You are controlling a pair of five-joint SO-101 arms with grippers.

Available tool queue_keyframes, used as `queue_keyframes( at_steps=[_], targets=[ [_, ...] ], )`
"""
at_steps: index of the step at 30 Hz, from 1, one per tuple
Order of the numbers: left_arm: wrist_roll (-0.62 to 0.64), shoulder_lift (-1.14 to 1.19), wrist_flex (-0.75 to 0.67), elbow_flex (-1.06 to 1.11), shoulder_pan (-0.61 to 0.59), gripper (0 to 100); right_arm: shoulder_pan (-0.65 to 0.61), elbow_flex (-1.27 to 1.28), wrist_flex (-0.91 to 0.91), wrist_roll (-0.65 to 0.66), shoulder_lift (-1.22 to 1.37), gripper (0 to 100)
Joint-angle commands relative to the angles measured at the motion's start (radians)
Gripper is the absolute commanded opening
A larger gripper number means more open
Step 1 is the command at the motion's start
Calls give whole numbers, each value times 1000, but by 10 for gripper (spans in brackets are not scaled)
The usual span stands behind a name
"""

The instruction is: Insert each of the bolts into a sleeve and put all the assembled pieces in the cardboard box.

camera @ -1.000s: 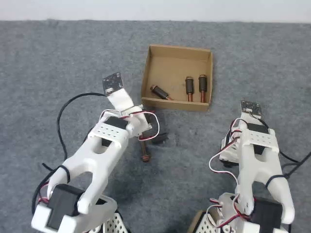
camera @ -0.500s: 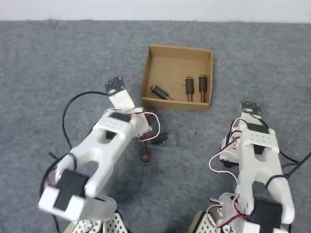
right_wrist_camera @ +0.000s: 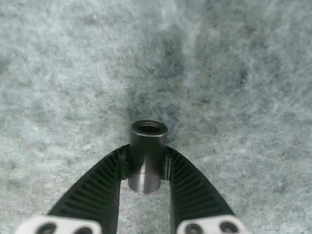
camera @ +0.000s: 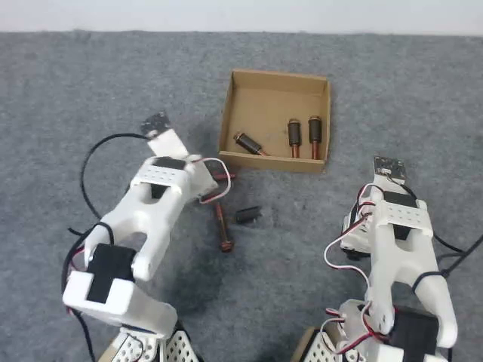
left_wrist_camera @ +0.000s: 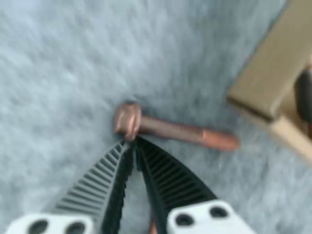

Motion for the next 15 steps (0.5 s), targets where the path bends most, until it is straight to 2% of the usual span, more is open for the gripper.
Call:
queue_keyframes(
  at_steps=[1,4,7,11,15],
  targets=[
    [9,-8,-98,-56,-43,10,-10,8,-4,18,-50,6],
    [9,14,-189,-85,-75,10,-10,9,-4,18,-50,6],
    [9,112,-180,-171,-92,10,-10,9,-4,18,-48,6],
    [14,184,-17,-315,-100,12,-10,9,-4,18,-48,6],
    [110,133,166,-398,-95,24,-10,9,-5,18,-47,6]
  ],
)
